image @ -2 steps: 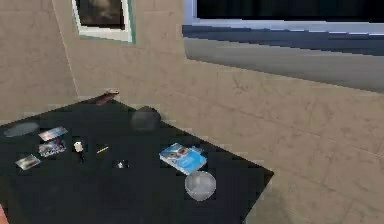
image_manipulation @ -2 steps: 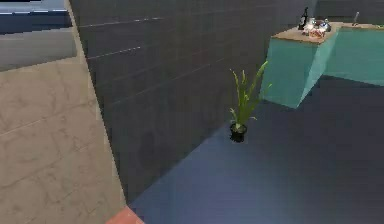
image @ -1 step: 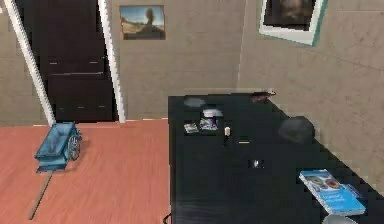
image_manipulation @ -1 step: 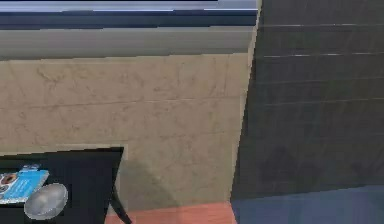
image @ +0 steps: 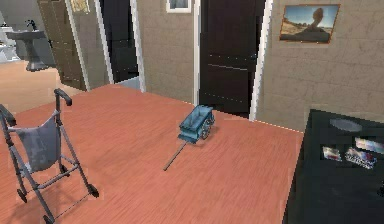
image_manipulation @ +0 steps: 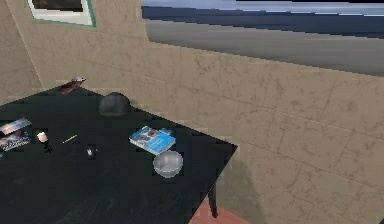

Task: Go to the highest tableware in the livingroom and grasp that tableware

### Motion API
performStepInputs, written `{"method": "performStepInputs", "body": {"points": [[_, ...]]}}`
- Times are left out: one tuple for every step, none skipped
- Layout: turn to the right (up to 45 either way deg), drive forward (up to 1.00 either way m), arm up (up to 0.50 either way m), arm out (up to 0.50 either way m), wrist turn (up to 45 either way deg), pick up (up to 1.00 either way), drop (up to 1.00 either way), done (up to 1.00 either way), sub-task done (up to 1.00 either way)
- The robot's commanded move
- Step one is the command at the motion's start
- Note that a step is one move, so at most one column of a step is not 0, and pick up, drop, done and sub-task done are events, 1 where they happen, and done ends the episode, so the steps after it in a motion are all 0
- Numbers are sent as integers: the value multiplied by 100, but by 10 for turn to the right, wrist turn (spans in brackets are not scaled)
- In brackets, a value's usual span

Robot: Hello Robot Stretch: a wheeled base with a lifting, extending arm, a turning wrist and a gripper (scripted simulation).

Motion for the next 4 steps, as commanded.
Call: {"method": "performStepInputs", "body": {"points": [[0,0,50,0,0,0,0,0,0],[0,0,34,0,0,0,0,0,0],[0,0,0,36,0,0,0,0,0],[0,0,0,0,450,0,0,0,0]]}}
